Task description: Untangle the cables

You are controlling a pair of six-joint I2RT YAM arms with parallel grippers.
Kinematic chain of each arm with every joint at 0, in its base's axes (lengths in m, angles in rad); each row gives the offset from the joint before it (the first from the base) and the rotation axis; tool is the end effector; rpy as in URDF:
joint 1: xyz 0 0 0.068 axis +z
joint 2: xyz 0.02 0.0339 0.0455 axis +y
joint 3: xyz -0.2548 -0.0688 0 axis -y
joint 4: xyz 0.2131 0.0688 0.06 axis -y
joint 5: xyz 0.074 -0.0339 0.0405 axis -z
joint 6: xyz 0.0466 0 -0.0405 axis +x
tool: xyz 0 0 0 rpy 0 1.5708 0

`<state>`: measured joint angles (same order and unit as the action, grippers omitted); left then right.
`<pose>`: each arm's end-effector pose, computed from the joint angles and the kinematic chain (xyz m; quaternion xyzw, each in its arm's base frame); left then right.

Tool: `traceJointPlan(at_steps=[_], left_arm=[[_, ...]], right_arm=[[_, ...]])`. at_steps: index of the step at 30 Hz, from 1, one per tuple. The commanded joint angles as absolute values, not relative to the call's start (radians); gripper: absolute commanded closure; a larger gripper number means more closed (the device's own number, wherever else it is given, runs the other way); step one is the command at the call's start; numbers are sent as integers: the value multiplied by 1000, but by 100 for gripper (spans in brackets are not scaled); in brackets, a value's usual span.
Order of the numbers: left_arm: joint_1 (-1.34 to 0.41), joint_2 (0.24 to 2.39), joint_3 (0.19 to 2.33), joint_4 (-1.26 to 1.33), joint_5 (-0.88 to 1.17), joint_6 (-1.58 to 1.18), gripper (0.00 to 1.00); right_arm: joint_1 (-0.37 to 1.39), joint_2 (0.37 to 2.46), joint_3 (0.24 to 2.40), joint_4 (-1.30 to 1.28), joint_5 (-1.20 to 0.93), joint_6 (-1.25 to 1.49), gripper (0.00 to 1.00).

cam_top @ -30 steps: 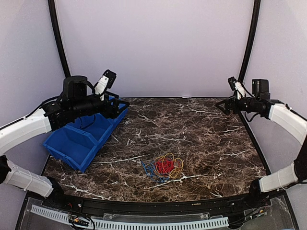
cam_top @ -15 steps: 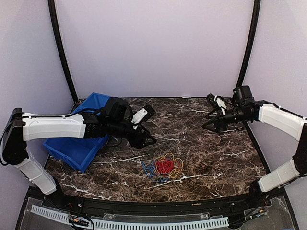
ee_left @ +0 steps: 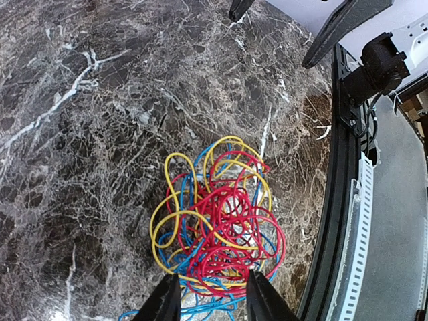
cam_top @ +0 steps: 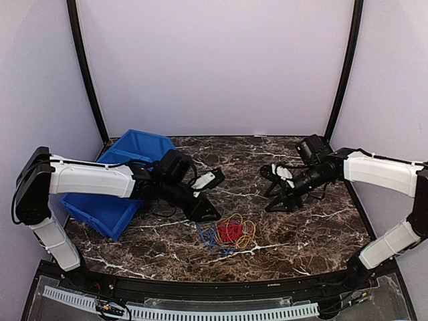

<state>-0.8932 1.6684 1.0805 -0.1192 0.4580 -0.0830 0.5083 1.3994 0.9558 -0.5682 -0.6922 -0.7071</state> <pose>0.1993 -0.2805 0.2236 0.4359 0.7755 -0.3732 0.2633 0.2066 0.1491 0.2341 -0.5931 0.6889 0.2987 0.2906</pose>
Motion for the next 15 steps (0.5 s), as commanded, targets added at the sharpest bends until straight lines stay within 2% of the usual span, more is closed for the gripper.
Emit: traceJointPlan(at_steps=[1, 8, 15], left_arm=[[-900, 1679, 1103, -140, 524, -105, 64], [-956, 1656, 1108, -128, 529, -52, 60], [-1062, 1684, 1177, -212, 377, 45, 51]], right_arm=[[538, 1417, 932, -521, -687, -712, 42], [549, 1434, 927, -471, -689, -679, 51], [549, 1444, 920, -445, -703, -654, 54]])
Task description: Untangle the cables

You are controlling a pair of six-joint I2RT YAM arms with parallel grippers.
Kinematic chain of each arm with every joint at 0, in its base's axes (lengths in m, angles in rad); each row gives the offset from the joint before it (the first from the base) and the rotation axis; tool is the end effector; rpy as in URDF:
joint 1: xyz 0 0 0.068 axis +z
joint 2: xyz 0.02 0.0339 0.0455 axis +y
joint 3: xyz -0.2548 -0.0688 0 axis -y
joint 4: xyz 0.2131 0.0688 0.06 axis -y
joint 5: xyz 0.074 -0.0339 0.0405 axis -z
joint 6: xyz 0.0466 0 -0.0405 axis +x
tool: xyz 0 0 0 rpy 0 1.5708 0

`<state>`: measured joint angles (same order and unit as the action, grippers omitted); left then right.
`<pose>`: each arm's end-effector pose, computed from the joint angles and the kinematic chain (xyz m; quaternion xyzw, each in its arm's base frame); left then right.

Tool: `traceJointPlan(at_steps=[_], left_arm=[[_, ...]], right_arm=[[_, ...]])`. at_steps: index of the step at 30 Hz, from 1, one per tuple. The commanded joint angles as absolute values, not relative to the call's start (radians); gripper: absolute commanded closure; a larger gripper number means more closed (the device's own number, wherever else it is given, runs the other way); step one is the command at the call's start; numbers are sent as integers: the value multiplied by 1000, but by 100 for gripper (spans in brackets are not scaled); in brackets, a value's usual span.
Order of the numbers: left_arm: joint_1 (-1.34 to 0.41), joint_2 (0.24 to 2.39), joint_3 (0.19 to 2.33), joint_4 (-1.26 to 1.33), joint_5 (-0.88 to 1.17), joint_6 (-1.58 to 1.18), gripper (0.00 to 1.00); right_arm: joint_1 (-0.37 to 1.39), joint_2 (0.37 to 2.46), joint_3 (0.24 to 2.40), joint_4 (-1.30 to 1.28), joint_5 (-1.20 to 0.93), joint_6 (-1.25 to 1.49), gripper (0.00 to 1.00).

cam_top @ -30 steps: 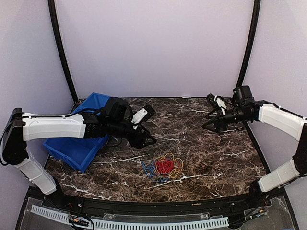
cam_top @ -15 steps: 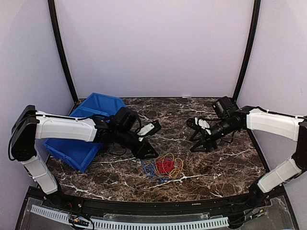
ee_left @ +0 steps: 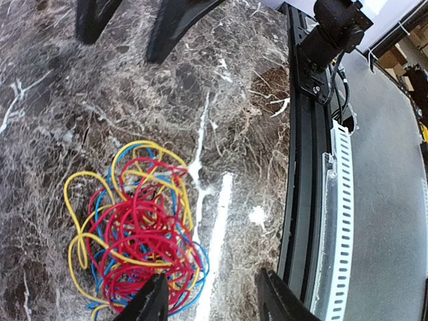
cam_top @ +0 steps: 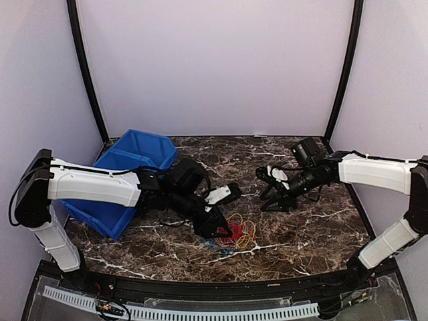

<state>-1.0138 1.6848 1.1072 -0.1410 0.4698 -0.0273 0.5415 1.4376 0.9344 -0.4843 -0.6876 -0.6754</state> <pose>0.1657 -0.3059 0.2245 0.5040 0.7345 -0.3838 0.2433 0.2096 0.1606 0.2240 -0.5949 0.6845 0.3040 0.2917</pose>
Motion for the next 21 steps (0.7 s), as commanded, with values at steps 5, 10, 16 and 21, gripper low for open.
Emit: traceJointPlan(at_steps=[5, 10, 16, 21], left_arm=[[-1123, 1741, 1250, -279, 206, 68, 53], [-1135, 1800, 1324, -366, 135, 63, 58], [-1141, 1822, 1333, -389, 104, 64, 59], [-1141, 1823, 1332, -390, 56, 72, 68]], right_arm=[[549, 1434, 915, -442, -700, -649, 54], [549, 1429, 910, -443, -704, -645, 54], [549, 1427, 905, -439, -703, -643, 53], [549, 1434, 907, -438, -704, -640, 53]])
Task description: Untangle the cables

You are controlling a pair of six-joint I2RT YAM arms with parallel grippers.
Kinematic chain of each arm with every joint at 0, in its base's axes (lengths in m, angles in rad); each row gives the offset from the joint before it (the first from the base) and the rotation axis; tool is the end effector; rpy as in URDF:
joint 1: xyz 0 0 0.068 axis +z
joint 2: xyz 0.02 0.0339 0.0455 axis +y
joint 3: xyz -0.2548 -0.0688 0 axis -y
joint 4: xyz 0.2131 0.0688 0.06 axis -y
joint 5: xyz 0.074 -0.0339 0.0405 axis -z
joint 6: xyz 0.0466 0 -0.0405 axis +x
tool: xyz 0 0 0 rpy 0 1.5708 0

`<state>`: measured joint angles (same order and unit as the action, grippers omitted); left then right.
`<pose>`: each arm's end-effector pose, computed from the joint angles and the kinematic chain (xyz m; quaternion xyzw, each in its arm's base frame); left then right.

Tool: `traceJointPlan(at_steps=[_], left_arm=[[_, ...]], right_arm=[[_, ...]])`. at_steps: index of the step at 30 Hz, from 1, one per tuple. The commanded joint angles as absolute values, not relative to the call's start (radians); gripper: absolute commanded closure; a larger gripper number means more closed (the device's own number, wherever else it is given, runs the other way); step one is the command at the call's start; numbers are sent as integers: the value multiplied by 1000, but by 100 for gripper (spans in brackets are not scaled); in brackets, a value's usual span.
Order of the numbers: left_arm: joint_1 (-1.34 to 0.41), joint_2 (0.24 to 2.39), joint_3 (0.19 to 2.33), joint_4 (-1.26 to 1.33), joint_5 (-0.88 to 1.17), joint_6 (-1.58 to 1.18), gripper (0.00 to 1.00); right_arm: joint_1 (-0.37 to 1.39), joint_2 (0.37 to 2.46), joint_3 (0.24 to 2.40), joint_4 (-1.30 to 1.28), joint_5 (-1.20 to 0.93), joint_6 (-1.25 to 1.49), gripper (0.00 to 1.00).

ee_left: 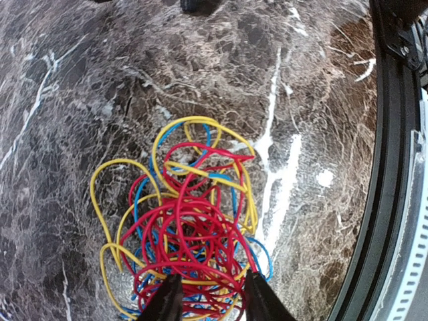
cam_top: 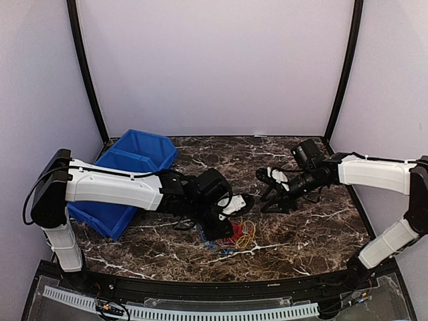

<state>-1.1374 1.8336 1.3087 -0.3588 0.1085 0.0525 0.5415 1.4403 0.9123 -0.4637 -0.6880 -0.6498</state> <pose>0.1537 -0.3443 0.2117 0.5421 0.7684 -0.2174 0.2617 0.2087 0.1601 0.2185 -0.5859 0.6928 0.3082 0.2859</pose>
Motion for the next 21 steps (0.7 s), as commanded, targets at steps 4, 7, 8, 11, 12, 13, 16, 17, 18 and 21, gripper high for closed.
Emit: traceJointPlan(at_steps=[4, 7, 8, 11, 12, 13, 16, 17, 18, 21], left_arm=[[-1141, 1818, 1333, -381, 27, 81, 87], [-1141, 1797, 1331, -370, 16, 80, 97], [-1141, 1791, 1328, -360, 15, 77, 99], [-1141, 1733, 1298, -311, 13, 69, 100], [-1140, 1718, 1276, -273, 13, 65, 100], [-1138, 1690, 1265, -252, 13, 57, 100], [-1119, 1651, 1221, -174, -12, 18, 100], [-1114, 1638, 1212, -162, -10, -8, 100], [-1104, 1634, 1191, -135, -5, -23, 100], [-1093, 1609, 1110, -35, -14, -81, 100]], right_arm=[[549, 1436, 910, -436, -707, -638, 53], [549, 1439, 911, -437, -711, -637, 53], [549, 1439, 911, -438, -713, -637, 53], [549, 1438, 920, -439, -717, -640, 53], [549, 1440, 930, -443, -722, -640, 53], [549, 1445, 945, -450, -730, -638, 52], [549, 1462, 1000, -472, -763, -628, 44], [550, 1470, 1023, -473, -770, -623, 40], [552, 1479, 1032, -457, -768, -604, 34], [571, 1512, 1054, -390, -746, -538, 26]])
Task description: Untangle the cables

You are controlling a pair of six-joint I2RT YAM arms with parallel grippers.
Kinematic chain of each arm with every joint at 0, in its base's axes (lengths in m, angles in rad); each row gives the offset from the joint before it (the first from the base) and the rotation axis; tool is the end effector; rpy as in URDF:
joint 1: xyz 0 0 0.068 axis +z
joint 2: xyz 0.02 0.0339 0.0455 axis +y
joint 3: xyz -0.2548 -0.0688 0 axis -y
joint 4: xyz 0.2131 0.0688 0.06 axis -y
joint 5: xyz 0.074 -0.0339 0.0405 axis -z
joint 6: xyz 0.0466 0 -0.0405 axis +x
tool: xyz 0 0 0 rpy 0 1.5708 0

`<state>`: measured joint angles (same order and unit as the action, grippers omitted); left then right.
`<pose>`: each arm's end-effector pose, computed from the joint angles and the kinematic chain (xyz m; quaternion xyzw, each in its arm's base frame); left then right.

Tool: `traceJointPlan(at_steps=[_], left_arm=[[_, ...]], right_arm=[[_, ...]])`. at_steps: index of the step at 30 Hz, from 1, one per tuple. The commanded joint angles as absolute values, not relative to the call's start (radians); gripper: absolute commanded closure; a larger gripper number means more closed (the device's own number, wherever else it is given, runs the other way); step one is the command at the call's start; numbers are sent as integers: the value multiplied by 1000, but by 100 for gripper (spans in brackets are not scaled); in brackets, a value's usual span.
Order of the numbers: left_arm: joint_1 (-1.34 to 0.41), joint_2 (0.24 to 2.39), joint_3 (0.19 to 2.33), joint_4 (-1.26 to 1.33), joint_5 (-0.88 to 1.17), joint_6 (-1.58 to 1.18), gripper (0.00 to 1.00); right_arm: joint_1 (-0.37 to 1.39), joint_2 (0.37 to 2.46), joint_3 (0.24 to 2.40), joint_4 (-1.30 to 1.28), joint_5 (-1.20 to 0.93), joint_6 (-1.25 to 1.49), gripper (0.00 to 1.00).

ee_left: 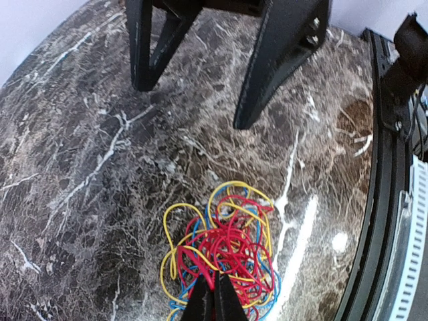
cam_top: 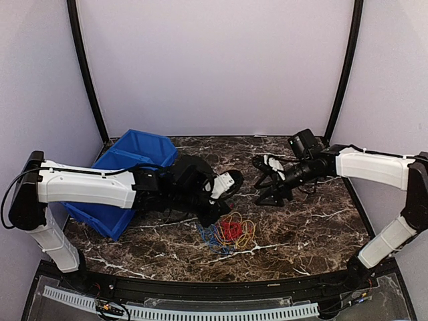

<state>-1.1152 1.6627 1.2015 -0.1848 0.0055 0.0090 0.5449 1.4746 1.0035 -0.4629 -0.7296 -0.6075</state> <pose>0.1569 -0.3209 0.2535 0.4780 0.7566 -0.2364 0.3783 0.2210 0.1703 0.2364 -0.5771 0.6831 0.3295 0.3029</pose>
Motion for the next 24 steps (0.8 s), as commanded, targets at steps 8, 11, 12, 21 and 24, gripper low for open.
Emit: traceJointPlan(at_steps=[8, 11, 12, 21, 24], left_arm=[[-1061, 1518, 838, 374, -76, -325, 100], [-1059, 1500, 768, 476, -101, -370, 100], [-1058, 1497, 747, 504, -110, -393, 100], [-1058, 1462, 680, 575, -156, -413, 100], [-1058, 1443, 676, 564, -196, -418, 100]], right_arm=[[699, 1640, 1068, -159, -705, -341, 23], [746, 1703, 1090, -113, -677, -289, 23], [763, 1718, 1093, -99, -664, -280, 22], [850, 1826, 1087, 37, -589, -200, 14], [851, 1844, 1059, 99, -578, -141, 20]])
